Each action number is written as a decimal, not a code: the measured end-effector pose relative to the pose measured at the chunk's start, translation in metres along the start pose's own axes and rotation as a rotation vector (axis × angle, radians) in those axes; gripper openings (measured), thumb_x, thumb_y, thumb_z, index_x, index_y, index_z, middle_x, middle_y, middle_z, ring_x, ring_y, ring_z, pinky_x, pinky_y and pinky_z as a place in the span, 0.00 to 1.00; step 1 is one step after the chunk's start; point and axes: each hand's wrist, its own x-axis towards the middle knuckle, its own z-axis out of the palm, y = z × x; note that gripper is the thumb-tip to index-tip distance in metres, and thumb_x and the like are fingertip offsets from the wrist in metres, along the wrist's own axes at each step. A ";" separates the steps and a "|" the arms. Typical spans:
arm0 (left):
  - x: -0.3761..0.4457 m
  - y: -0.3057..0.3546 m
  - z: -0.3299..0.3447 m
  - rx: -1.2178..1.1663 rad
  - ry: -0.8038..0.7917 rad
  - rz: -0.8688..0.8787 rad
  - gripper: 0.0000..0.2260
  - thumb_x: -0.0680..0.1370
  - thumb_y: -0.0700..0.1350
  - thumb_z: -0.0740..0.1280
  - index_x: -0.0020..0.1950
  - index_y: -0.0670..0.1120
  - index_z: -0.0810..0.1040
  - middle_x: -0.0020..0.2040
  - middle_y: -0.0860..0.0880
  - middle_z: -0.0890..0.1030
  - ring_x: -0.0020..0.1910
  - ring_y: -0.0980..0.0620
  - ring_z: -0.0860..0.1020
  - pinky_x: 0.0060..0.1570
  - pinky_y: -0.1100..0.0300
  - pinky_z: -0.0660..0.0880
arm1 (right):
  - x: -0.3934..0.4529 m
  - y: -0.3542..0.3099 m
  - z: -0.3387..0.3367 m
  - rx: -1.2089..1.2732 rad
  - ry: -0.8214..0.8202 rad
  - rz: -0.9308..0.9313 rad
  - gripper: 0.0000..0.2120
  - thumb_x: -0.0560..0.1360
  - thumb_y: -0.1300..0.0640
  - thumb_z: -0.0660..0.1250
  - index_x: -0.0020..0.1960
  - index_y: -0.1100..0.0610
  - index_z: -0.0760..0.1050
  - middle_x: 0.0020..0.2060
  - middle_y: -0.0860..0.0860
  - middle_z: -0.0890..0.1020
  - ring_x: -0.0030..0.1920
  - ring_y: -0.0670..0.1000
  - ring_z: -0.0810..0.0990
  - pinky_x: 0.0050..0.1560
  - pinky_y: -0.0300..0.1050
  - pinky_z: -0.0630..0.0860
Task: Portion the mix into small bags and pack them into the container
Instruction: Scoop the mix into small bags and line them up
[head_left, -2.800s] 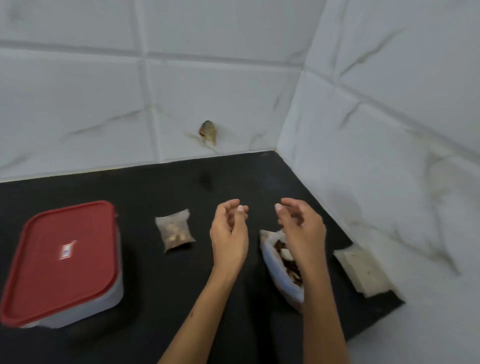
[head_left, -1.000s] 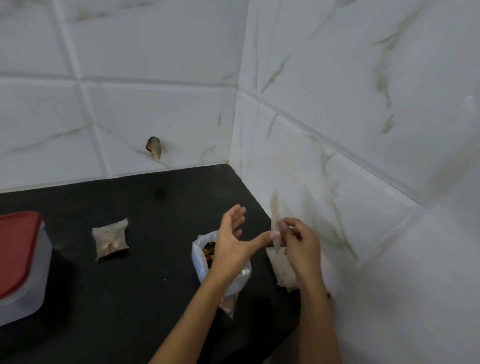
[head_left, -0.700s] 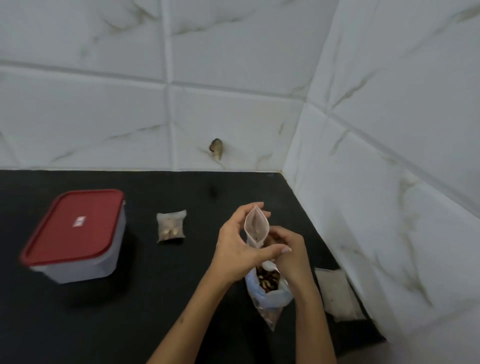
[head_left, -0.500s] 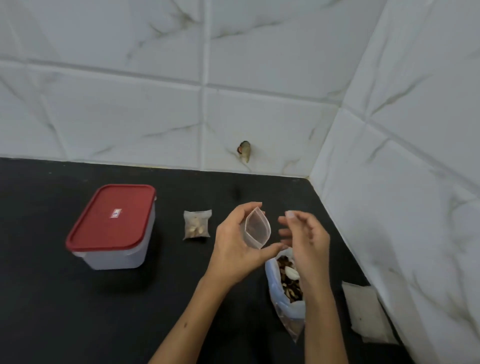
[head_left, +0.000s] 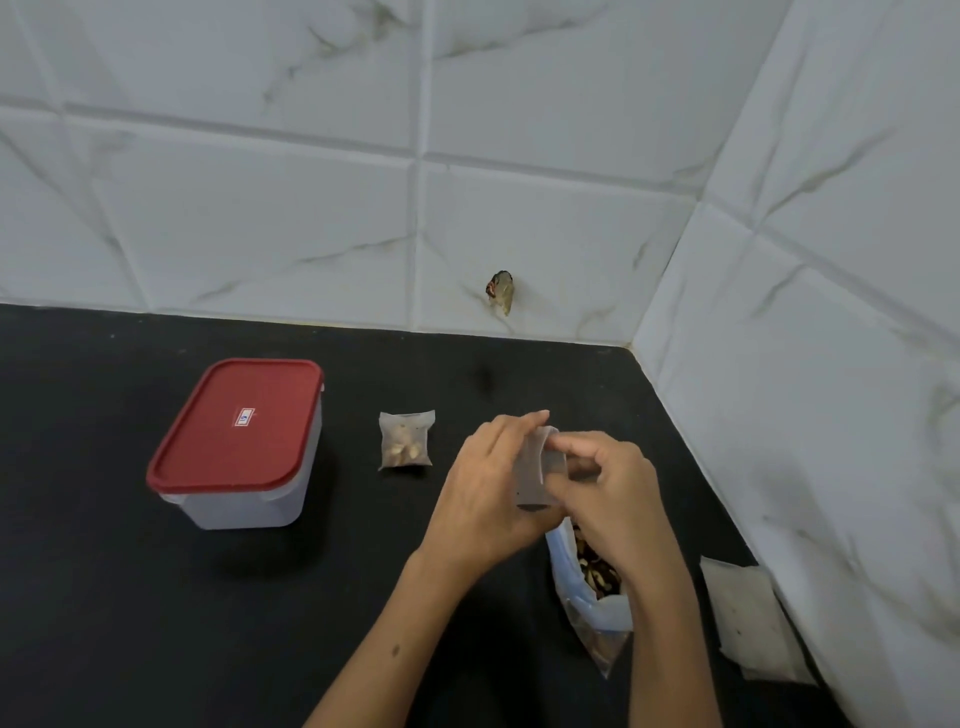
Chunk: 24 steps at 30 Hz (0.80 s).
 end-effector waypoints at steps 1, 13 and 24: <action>0.000 -0.001 0.003 0.011 0.018 0.000 0.31 0.66 0.54 0.69 0.68 0.49 0.67 0.57 0.52 0.76 0.54 0.57 0.75 0.56 0.57 0.74 | 0.000 0.001 -0.001 0.049 -0.032 0.015 0.17 0.70 0.60 0.72 0.58 0.50 0.80 0.50 0.42 0.81 0.47 0.40 0.80 0.43 0.30 0.77; -0.008 0.000 0.030 -0.181 0.113 -0.255 0.21 0.67 0.47 0.78 0.55 0.54 0.72 0.49 0.57 0.78 0.49 0.59 0.77 0.49 0.62 0.76 | -0.014 0.039 -0.045 -0.075 0.239 0.289 0.09 0.73 0.56 0.71 0.53 0.51 0.80 0.43 0.42 0.81 0.43 0.39 0.77 0.43 0.33 0.70; -0.017 -0.007 0.053 -0.195 -0.121 -0.509 0.24 0.65 0.53 0.77 0.53 0.51 0.68 0.48 0.56 0.77 0.48 0.58 0.77 0.46 0.58 0.78 | -0.016 0.090 -0.008 -0.549 -0.066 0.814 0.12 0.76 0.50 0.65 0.56 0.55 0.73 0.45 0.51 0.77 0.43 0.48 0.75 0.41 0.42 0.69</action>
